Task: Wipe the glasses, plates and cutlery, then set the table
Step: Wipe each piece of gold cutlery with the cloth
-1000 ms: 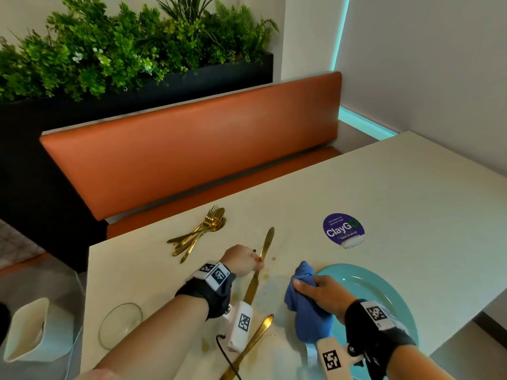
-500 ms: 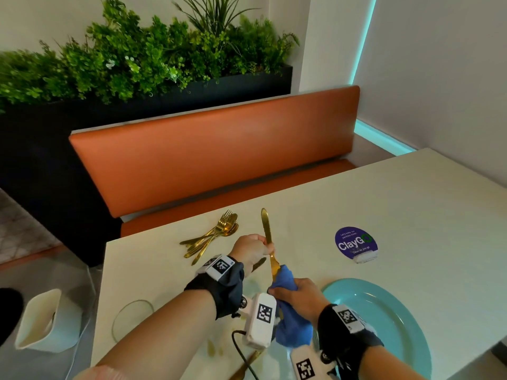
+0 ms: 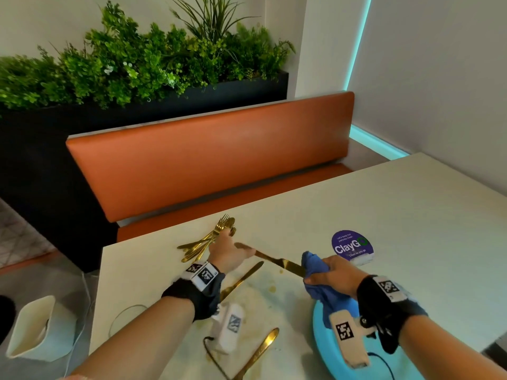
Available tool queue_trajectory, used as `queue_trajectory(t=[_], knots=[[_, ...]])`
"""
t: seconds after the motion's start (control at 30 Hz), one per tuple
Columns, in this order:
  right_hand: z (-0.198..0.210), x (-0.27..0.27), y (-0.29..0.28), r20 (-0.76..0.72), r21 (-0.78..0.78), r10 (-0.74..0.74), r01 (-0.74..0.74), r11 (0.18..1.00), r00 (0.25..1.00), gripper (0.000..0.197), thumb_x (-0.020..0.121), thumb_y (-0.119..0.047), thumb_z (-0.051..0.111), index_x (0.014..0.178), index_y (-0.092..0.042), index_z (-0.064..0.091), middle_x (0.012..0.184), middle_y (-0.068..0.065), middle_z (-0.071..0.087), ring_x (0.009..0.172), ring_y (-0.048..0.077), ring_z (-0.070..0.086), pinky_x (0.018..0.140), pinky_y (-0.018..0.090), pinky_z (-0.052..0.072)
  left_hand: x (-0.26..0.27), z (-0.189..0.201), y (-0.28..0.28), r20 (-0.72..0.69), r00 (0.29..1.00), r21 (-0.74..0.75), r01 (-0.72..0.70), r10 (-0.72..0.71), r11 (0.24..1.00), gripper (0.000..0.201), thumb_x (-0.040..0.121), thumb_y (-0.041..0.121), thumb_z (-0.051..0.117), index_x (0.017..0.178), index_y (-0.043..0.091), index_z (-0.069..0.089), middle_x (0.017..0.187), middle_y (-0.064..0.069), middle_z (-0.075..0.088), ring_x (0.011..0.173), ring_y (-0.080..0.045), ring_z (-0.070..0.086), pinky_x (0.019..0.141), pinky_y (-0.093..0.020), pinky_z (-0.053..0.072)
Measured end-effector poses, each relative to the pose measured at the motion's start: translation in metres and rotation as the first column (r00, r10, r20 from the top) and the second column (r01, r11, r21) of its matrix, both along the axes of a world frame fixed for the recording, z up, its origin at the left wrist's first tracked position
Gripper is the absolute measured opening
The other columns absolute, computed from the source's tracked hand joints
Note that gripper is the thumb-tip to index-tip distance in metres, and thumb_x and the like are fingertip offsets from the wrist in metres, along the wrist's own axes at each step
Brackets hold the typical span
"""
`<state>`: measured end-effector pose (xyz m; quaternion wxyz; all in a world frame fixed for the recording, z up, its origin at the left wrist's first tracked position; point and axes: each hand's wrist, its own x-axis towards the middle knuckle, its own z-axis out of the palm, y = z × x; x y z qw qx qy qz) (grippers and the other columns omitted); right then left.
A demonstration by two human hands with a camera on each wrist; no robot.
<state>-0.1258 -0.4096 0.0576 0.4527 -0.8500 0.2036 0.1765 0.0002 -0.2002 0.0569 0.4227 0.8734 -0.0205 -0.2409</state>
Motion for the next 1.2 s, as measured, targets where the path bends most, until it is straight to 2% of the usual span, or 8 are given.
queue_trajectory(t=[0.1,0.2,0.5,0.6,0.7,0.87,1.07,1.2], knots=[[0.010,0.004,-0.010,-0.061,-0.094,0.119,-0.124,0.988,0.991,0.015,0.081,-0.025,0.069,0.070,-0.018,0.062,0.075,0.004,0.064,0.073,0.018,0.059,0.074,0.027,0.050,0.006,0.004,0.018,0.287,0.842,0.439,0.309,-0.457,0.844,0.057,0.091,0.038,0.055,0.144,0.030,0.034,0.149,0.005,0.037,0.137,-0.024,0.027,0.110,-0.044,0.025],[0.021,0.010,-0.018,-0.063,-0.114,0.115,-0.122,0.986,0.991,0.015,0.082,-0.027,0.069,0.071,-0.020,0.062,0.071,-0.001,0.064,0.068,0.014,0.059,0.068,0.022,0.048,0.003,0.004,0.027,0.215,0.735,0.559,0.447,-0.643,0.698,0.027,0.096,0.037,0.046,0.120,0.035,0.058,0.123,0.005,0.056,0.121,-0.022,0.035,0.099,-0.039,0.027],[0.042,0.037,-0.037,0.104,0.007,-0.117,0.117,0.993,0.988,0.017,0.082,-0.024,0.069,0.072,-0.011,0.063,0.072,0.009,0.067,0.071,0.024,0.062,0.070,0.031,0.050,-0.011,-0.001,0.027,0.016,0.804,0.387,0.543,-0.594,0.745,0.013,0.094,0.037,0.049,0.095,0.029,0.059,0.099,0.004,0.057,0.098,-0.016,0.043,0.096,-0.035,0.033],[0.033,0.043,-0.034,0.273,0.211,-0.536,0.494,0.844,0.799,0.028,0.081,-0.036,0.069,0.074,-0.010,0.062,0.083,0.017,0.067,0.083,0.032,0.063,0.085,0.044,0.052,-0.016,-0.001,0.017,-0.059,0.886,0.131,0.463,-0.460,0.876,0.010,0.096,0.027,0.049,0.091,0.022,0.056,0.097,0.001,0.068,0.094,-0.013,0.054,0.090,-0.030,0.040],[0.024,0.040,-0.026,0.201,0.464,-0.768,0.631,0.622,0.609,0.029,0.086,-0.037,0.063,0.074,-0.010,0.060,0.083,0.014,0.064,0.089,0.031,0.059,0.088,0.040,0.049,-0.019,-0.003,0.009,-0.094,0.950,0.002,0.299,-0.297,0.954,0.010,0.096,0.020,0.049,0.093,0.015,0.057,0.091,0.001,0.063,0.091,-0.010,0.056,0.084,-0.025,0.039],[0.009,0.038,0.015,0.109,0.334,-0.582,0.522,0.785,0.806,0.043,0.090,-0.048,0.051,0.092,-0.005,0.058,0.094,0.013,0.062,0.092,0.025,0.055,0.085,0.034,0.043,-0.032,-0.005,-0.008,-0.083,0.979,-0.096,0.177,-0.185,0.980,0.013,0.097,0.018,0.048,0.101,0.012,0.059,0.087,0.000,0.062,0.084,-0.012,0.054,0.079,-0.024,0.040],[0.004,0.056,0.044,0.163,0.380,-0.560,0.472,0.795,0.812,0.024,0.089,-0.033,0.058,0.076,-0.013,0.062,0.091,0.017,0.065,0.091,0.031,0.060,0.092,0.045,0.049,-0.053,-0.009,-0.033,-0.009,0.982,-0.142,0.186,-0.189,0.972,0.027,0.094,0.013,0.049,0.067,0.018,0.051,0.075,-0.001,0.061,0.073,-0.014,0.050,0.068,-0.024,0.038],[-0.017,0.042,0.065,0.117,0.266,-0.454,0.413,0.871,0.883,0.026,0.087,-0.029,0.062,0.087,-0.003,0.063,0.093,0.020,0.068,0.092,0.033,0.063,0.090,0.043,0.050,-0.053,-0.017,-0.033,-0.079,0.990,-0.192,0.096,-0.113,0.977,0.031,0.091,0.008,0.050,0.062,0.020,0.051,0.065,0.004,0.053,0.075,-0.017,0.051,0.068,-0.024,0.040]])
